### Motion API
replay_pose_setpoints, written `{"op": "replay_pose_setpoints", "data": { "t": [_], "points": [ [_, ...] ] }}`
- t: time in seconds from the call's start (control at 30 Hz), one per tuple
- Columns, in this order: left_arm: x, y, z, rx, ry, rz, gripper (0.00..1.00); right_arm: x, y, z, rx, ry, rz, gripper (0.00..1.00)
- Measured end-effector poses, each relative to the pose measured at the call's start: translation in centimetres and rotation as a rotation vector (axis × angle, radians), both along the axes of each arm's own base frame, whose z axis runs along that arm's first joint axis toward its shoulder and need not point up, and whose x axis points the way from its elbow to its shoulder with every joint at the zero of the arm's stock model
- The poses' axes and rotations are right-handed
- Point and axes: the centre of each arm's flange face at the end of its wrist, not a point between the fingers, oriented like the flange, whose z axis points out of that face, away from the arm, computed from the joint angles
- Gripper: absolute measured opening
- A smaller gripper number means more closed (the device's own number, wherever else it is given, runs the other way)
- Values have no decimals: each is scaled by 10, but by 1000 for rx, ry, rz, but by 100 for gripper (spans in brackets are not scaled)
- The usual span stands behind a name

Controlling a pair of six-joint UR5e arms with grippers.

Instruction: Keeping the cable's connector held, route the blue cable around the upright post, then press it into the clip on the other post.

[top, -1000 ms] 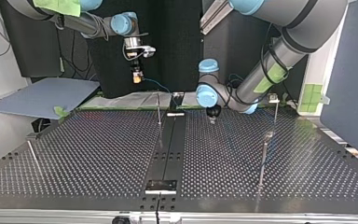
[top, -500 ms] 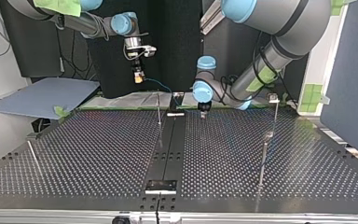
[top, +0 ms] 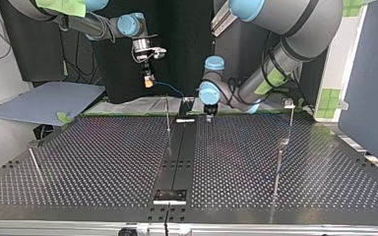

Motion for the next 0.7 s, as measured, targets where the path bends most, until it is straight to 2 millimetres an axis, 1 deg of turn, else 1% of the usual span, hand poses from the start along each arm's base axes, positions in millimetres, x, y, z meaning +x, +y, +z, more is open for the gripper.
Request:
{"op": "replay_pose_setpoints", "data": {
  "t": [0.13,0.23,0.7],
  "points": [
    [-9,-11,-17,2,27,-40,100,1,0,0,-3,-1,11,0],
    [-15,-21,-21,-4,34,-77,100,2,1,1,-5,-1,24,0],
    [-32,-50,-23,-38,50,-196,100,5,2,1,-12,-4,46,0]
  ]
}}
